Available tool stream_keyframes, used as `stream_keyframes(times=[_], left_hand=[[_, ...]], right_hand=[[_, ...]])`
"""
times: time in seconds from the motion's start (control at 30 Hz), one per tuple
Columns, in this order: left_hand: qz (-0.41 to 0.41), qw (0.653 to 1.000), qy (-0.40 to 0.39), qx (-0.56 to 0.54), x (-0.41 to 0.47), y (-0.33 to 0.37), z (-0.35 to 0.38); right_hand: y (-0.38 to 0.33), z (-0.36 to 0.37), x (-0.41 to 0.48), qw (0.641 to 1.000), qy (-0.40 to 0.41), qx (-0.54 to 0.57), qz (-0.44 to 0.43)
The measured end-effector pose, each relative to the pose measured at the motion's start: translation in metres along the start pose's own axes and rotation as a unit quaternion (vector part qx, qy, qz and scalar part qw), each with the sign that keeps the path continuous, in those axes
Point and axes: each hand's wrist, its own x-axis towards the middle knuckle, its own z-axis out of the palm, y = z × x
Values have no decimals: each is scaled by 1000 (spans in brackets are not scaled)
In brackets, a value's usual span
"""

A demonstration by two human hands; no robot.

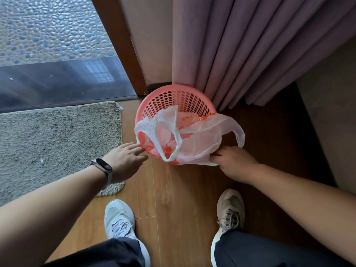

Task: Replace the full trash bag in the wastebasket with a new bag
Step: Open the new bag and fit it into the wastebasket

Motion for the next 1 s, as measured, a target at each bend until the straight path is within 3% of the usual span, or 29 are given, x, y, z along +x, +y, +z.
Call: stream_keyframes(times=[0.17, 0.23, 0.37, 0.47, 0.63, 0.8, 1.0], left_hand=[[13, 998, 56, -39, 3, 10, -17], [52, 994, 89, -41, 8, 23, -25], [73, 993, 83, -42, 31, 45, -34], [37, 990, 96, -94, 52, 43, -37], [-25, 991, 126, -46, 81, 18, -43], [-152, 979, 115, -75, 103, -15, -35], [-215, 964, 123, -101, 122, -52, -21]], right_hand=[[5, -5, -12, 996, 70, 51, -11], [1, -14, -16, 985, 154, 71, -22], [-15, -40, -7, 950, 297, 87, -43], [-36, -50, 10, 955, 259, 123, -82], [-44, -41, 46, 986, 141, 88, -15], [-32, -45, 69, 986, 155, 11, 53], [-5, -43, 95, 976, 145, 29, 157]])
